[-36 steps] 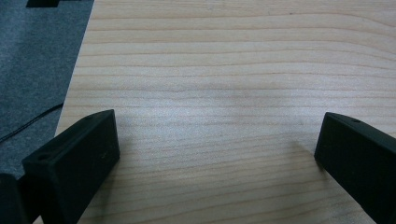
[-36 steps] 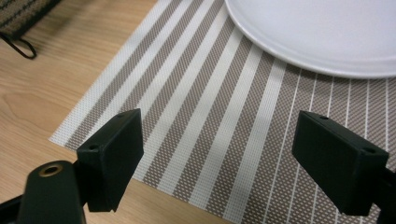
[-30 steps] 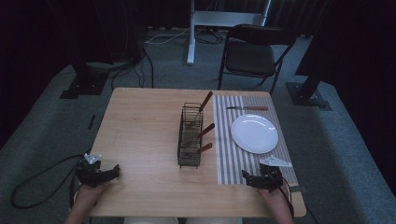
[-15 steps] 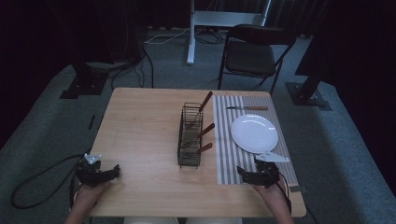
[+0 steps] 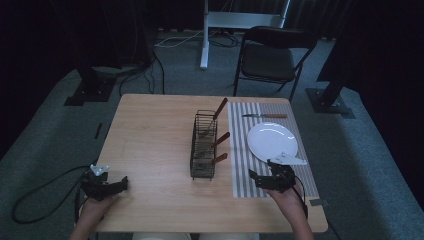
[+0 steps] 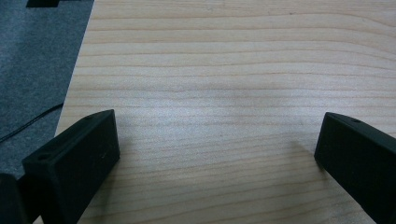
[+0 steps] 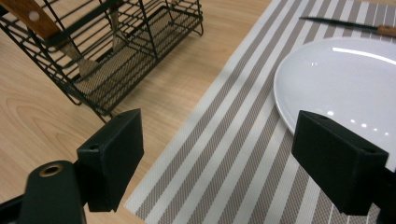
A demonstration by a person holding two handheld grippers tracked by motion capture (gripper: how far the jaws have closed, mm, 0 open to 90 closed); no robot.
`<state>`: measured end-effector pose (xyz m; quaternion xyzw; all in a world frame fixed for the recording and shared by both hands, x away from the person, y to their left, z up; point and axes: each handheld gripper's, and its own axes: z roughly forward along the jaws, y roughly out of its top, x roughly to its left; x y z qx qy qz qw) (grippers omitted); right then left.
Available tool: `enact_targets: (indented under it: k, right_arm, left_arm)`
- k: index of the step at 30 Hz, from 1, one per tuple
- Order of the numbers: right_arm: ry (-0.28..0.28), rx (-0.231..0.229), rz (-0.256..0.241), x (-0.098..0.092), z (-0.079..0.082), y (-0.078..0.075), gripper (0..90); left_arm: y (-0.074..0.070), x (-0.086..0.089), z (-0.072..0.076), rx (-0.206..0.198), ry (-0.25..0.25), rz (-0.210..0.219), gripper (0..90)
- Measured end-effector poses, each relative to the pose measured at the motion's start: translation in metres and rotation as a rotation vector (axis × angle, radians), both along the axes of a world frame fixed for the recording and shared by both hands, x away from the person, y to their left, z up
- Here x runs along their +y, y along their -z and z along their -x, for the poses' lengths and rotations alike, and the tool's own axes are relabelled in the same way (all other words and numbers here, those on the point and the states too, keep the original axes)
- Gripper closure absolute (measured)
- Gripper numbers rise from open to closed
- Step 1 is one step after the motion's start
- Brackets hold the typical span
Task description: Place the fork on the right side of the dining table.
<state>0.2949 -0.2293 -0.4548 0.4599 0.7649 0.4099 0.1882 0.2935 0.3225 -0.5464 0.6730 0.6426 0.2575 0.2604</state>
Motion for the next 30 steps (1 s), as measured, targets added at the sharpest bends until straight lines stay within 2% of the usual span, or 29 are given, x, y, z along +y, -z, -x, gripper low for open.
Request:
enact_targets:
  k: [22,24,27,30]
  right_arm:
    - [-0.040,-0.037,-0.026,0.021,-0.020,-0.019,17.1]
    - [-0.045,-0.043,-0.026,0.023,-0.022,-0.021,20.5]
    - [-0.046,-0.052,-0.020,0.026,-0.025,-0.024,20.5]
    - [-0.068,-0.063,-0.027,0.030,-0.027,-0.027,20.6]
  left_arm:
    - [0.000,0.000,0.000,-0.002,0.000,0.000,0.3]
    - [0.000,0.000,0.000,-0.002,0.000,0.001,0.3]
    - [0.000,0.000,0.000,-0.001,0.000,0.000,0.3]
    - [0.000,0.000,0.000,-0.002,0.000,0.000,0.3]
